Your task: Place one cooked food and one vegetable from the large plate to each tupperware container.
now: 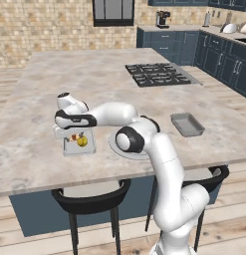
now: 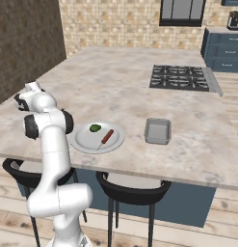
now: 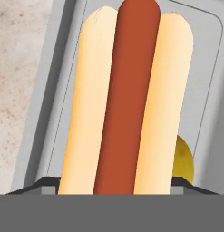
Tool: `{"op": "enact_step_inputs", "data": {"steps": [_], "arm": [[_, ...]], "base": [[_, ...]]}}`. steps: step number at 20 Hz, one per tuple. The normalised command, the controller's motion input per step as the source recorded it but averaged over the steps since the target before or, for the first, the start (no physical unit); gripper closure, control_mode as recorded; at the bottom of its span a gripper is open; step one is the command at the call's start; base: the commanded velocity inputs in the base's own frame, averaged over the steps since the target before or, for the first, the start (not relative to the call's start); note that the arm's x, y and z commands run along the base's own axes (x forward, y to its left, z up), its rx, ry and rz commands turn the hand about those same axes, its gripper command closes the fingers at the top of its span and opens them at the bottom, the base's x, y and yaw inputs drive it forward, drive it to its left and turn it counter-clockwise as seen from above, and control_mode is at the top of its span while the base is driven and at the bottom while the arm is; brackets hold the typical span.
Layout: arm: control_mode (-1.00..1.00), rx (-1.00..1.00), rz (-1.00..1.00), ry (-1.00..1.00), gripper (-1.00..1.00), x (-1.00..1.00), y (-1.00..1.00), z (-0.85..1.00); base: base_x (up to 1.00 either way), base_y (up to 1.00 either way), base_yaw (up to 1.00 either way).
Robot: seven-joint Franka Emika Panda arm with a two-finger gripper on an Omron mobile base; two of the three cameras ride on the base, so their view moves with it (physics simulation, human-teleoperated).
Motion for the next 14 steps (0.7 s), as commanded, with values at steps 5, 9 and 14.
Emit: {"op": "enact_step_inputs", "data": {"steps": [5,9,14], "arm": [[-1.0,0.0,0.0,0.0,1.0,0.0,0.0,0.0],[-1.0,0.0,0.0,0.0,-1.0,0.0,0.0,0.0],[-1.0,0.0,0.0,0.0,-1.0,0.0,0.0,0.0]], "base": [[0.0,0.0,0.0],[0.0,0.0,0.0],[0.0,0.0,0.0]]}}
